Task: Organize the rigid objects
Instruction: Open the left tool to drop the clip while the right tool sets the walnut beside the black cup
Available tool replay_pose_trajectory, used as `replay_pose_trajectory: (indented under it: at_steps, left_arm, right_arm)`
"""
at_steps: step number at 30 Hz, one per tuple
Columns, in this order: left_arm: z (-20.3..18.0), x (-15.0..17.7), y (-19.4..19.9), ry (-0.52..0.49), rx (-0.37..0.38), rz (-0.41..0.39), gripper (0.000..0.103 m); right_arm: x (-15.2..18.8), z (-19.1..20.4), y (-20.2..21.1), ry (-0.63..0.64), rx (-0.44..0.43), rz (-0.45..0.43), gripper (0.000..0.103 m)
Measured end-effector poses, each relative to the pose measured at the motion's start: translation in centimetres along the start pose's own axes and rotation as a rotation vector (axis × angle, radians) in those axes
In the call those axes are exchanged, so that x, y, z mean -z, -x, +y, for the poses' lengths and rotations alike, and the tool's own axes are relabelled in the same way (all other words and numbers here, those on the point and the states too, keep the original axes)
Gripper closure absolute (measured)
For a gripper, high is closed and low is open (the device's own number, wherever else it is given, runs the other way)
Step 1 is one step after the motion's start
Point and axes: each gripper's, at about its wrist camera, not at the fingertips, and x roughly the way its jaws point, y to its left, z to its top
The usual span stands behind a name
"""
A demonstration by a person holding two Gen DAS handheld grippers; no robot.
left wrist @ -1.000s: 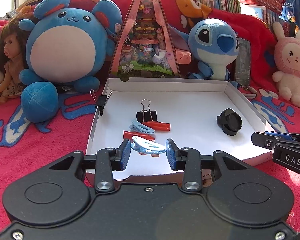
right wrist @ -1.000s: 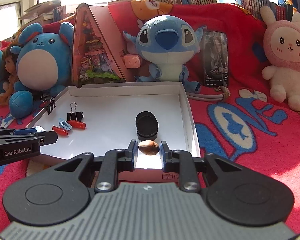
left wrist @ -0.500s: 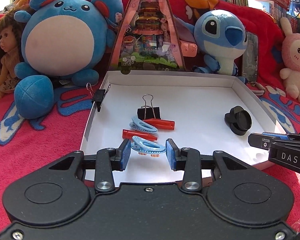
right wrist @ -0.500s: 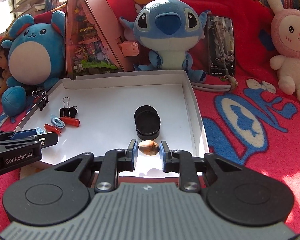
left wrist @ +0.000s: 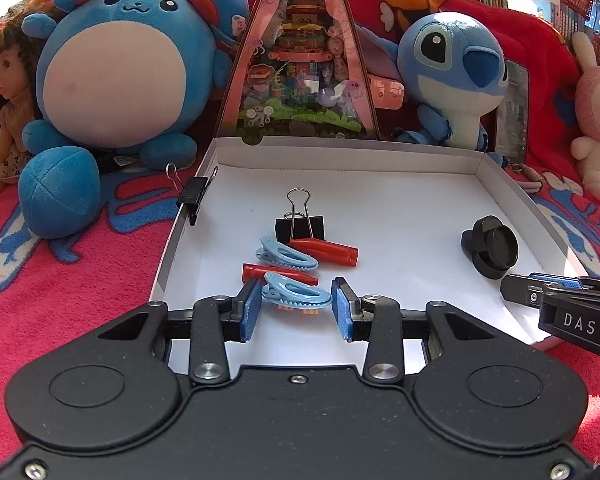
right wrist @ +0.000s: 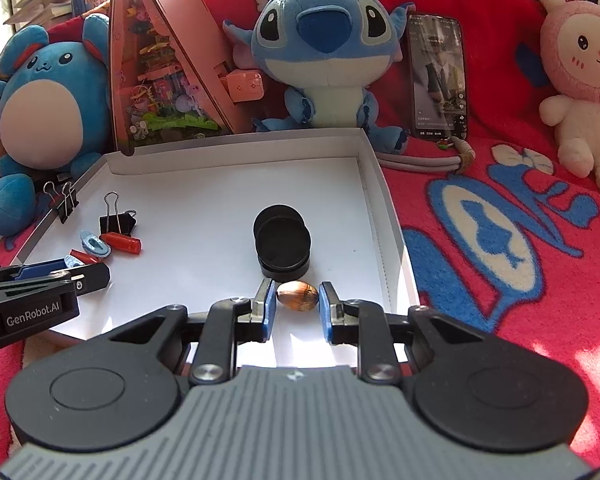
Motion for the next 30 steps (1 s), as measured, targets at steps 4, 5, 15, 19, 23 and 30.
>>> replay_pose_trajectory:
  at_steps: [4, 5, 15, 19, 23, 30]
  left_arm:
    - [-0.2, -0.3, -0.5, -0.005, -0.014, -0.006, 0.067]
    - [-0.2, -0.4, -0.6, -0.006, -0.017, -0.006, 0.067]
    - [-0.4, -1.0, -1.6, -0.018, -0.035, -0.012, 0.066]
    - [-0.4, -1.1, -1.7, -0.021, -0.041, -0.014, 0.066]
    - [-0.4, -1.1, -1.4, -0.015, -0.017, 0.0, 0.055]
    - [-0.8, -1.0, 0.9, -0.042, 0.04, -0.022, 0.028]
  right_arm:
    - [-0.1, -0.1, -0.2, -0.002, 0.002, -0.003, 0.075]
    - [-0.2, -0.1, -0.2, -0.002, 0.003, -0.003, 0.075]
    - [-0.5, -0.1, -0.8, 0.0, 0.018, -0.01, 0.075]
    - [-0.5, 0.1, -0.9, 0.007, 0.024, -0.014, 0.075]
    - [-0.6, 0.0, -0.8, 0.007, 0.02, -0.017, 0.07]
    - [-0.5, -0.4, 0.1, 0.011, 0.005, -0.027, 0.052]
